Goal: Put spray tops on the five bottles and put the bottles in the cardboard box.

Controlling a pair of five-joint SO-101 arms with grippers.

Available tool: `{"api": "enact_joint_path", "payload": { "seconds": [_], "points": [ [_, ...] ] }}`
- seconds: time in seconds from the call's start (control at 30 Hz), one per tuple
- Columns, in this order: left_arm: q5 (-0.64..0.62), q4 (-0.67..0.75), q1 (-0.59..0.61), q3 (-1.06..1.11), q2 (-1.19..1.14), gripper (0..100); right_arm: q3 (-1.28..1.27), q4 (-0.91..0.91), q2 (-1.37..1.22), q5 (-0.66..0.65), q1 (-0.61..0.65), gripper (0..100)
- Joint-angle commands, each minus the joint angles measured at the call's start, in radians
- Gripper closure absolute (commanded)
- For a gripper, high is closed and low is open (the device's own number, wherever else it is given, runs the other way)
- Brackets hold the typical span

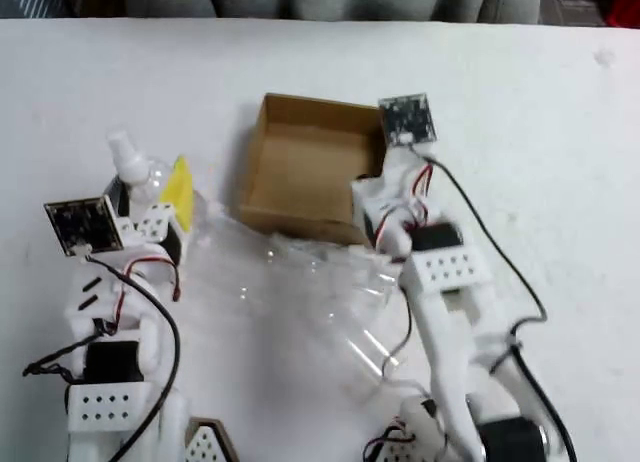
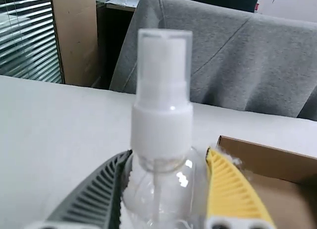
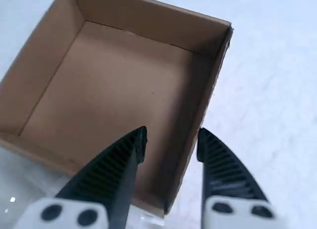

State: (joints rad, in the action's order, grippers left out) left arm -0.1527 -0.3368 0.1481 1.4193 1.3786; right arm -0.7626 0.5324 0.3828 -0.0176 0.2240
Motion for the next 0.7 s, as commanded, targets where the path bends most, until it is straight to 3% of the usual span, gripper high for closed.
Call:
{"api": "enact_joint_path", "payload": {
  "seconds": [0.0, 0.4, 0.53, 0.67],
  "points": [
    [-0.015, 0.041, 0.008, 0.005, -0.007, 98, 0.140, -0.007, -0.127, -0.003, -0.021, 84.2],
    [-0.012, 0.041, 0.007, 0.006, -0.007, 98, 0.437, 0.001, -0.561, -0.020, -0.038, 84.4],
    [-0.012, 0.040, 0.005, 0.006, -0.007, 98, 0.511, 0.002, -0.671, -0.209, -0.036, 84.8],
    [-0.011, 0.037, 0.005, 0.006, -0.007, 98, 0.565, 0.002, -0.730, -0.296, -0.031, 94.5]
  ]
}}
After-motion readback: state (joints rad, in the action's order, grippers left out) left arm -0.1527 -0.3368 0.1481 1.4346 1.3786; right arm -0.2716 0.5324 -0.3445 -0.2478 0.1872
